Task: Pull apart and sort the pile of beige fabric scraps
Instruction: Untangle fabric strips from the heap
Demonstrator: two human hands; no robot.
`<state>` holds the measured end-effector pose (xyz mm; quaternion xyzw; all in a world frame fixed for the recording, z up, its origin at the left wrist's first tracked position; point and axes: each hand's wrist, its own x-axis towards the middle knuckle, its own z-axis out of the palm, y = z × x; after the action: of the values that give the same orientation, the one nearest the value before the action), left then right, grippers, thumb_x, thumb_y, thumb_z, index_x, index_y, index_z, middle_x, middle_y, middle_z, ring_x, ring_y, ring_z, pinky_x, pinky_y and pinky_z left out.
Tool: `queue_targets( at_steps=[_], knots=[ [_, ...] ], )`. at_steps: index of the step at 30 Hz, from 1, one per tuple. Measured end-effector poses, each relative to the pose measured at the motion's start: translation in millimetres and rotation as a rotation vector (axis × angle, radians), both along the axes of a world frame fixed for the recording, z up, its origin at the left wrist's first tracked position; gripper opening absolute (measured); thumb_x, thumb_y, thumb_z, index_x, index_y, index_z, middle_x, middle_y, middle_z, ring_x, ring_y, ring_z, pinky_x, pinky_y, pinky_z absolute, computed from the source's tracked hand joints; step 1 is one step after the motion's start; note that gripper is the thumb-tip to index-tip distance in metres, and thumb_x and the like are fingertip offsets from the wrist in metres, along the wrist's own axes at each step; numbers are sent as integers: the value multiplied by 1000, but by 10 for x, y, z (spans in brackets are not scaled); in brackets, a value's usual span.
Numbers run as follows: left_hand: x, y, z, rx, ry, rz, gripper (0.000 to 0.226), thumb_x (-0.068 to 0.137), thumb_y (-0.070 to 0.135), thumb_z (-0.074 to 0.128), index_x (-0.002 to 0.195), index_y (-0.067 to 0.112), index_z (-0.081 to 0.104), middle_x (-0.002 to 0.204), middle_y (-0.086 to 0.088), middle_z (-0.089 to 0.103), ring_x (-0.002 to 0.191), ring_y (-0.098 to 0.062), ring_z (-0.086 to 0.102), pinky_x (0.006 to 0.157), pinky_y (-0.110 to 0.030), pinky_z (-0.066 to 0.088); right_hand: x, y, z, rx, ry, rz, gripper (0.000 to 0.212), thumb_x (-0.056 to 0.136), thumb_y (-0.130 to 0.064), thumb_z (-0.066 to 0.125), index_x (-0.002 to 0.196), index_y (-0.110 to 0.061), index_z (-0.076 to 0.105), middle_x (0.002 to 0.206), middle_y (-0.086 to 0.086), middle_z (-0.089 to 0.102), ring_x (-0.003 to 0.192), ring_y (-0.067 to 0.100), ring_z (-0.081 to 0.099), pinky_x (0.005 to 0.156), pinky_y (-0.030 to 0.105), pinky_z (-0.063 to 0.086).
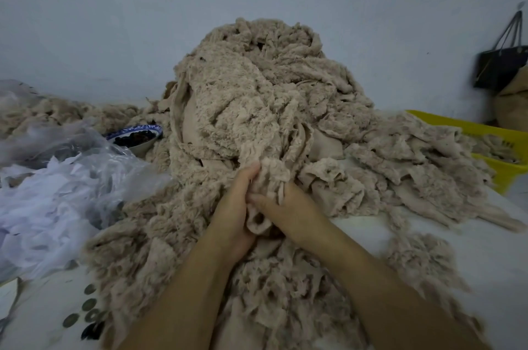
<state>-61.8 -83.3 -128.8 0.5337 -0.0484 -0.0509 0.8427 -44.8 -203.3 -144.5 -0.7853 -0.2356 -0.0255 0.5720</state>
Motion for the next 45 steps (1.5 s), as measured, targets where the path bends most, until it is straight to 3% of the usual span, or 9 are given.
queue_targets(
  at_steps=[2,5,10,14,18,26,31,38,45],
  knots=[
    [-7,-66,11,48,2,-2,43,87,53,55,76,22,83,70,-1,74,60,-7,70,52,-18,53,33,-63,-24,14,54,-44,18,95,-47,56,109,-42,66,103,-19,71,100,2,65,89,25,52],
    [60,-68,-9,24,-24,98,46,87,57,51,96,25,82,106,-5,77,99,-16,73,74,-23,58,69,-178,5,3,166,-46,11,97,-42,58,93,-41,68,91,-18,72,93,7,67,88,30,54],
    [125,34,-81,-17,-43,226,51,104,46,36,105,10,72,116,-5,73,116,-18,66,95,-31,47,176,-532,284,1038,207,-51,52,90,-62,51,114,-19,66,109,-1,74,98,14,70,72,25,56],
    [130,-10,-82,52,-22,166,43,104,41,40,95,12,71,110,-6,75,104,-15,70,89,-30,49,254,-603,57,57,5,-683,22,99,-45,51,106,-26,60,95,-9,67,85,18,64,61,28,44],
    [135,-37,-121,135,-18,159,32,104,30,48,93,11,71,100,-6,77,89,-15,72,74,-26,54,343,-544,-132,-606,63,-607,24,98,-34,54,112,-15,52,115,6,51,92,25,55,67,32,40],
    [108,-60,-187,632,-293,190,38,98,28,61,131,46,52,127,31,51,109,16,54,83,-9,50,76,-241,61,-119,-98,-235,23,99,-34,54,78,-41,56,79,-14,63,71,-6,58,58,9,42],
    [71,-59,-181,669,-306,222,10,98,28,61,97,33,70,88,11,73,80,-3,68,64,-14,52,113,-224,33,24,-234,-318,22,98,-33,57,79,-23,56,88,-8,52,78,3,53,65,12,41],
    [121,6,-111,-32,45,197,21,99,22,58,100,8,72,90,-9,72,74,-16,70,65,-26,59,188,-257,-50,-220,-217,-268,25,99,-40,52,76,-29,51,81,-9,54,78,8,51,66,28,37],
    [165,75,-72,-116,134,277,34,100,38,54,107,8,68,72,-3,67,63,-16,59,56,-28,56,209,-372,-64,-149,-86,-355,48,99,-54,46,67,-20,38,56,-8,39,51,5,38,48,20,31]
  ],
)
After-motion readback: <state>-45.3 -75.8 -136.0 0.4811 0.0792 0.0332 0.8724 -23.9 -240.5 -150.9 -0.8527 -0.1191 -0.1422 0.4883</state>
